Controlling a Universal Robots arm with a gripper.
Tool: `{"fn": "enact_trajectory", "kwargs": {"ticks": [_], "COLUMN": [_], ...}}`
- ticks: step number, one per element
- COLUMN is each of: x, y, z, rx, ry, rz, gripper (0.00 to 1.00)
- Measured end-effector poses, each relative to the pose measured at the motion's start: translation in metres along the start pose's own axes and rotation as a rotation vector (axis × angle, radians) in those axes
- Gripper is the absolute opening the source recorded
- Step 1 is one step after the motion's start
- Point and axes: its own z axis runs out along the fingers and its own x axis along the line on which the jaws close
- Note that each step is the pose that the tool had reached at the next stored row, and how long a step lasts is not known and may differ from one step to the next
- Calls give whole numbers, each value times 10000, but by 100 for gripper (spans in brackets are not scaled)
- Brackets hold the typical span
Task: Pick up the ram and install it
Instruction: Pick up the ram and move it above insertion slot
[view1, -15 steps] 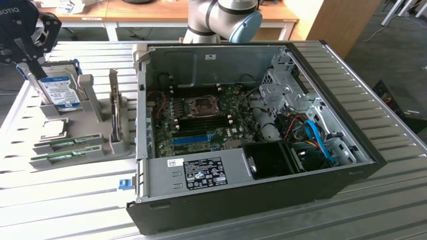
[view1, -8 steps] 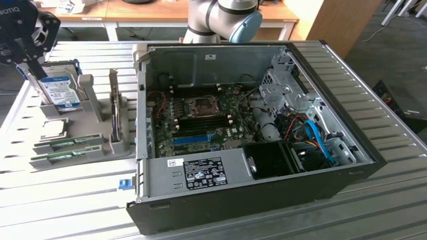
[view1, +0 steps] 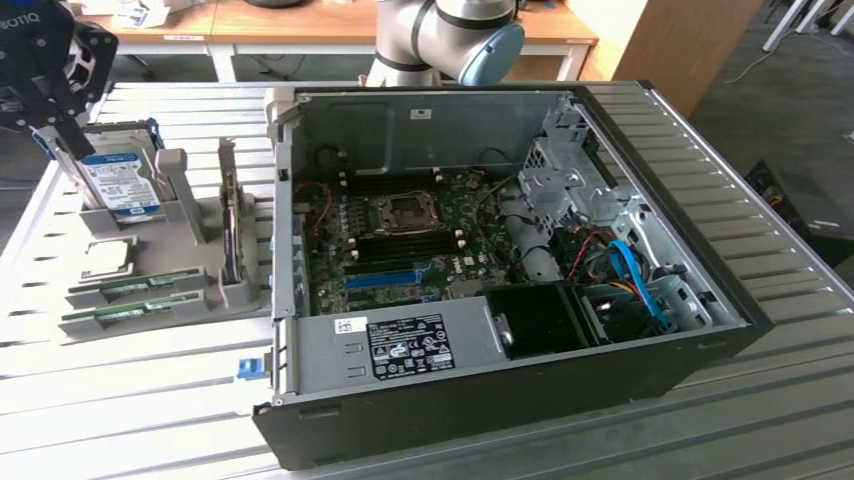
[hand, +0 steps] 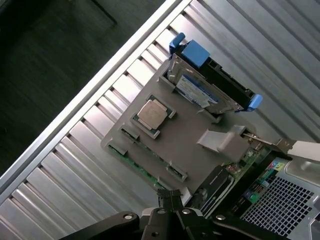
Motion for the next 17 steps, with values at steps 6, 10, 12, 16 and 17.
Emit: {"fn": "enact_trajectory", "kwargs": {"ticks": [6,10,12,16,17], "x": [0,0,0,0,0], "y": [0,0,0,0,0], "z": [0,0,0,0,0], "rx": [-4,-7,-10,-15,-16], "ry": [19,30,34,43,45], "rz": [-764,-1244,-1471,-1957,-2078], "gripper": [11,11,11,11,11]}}
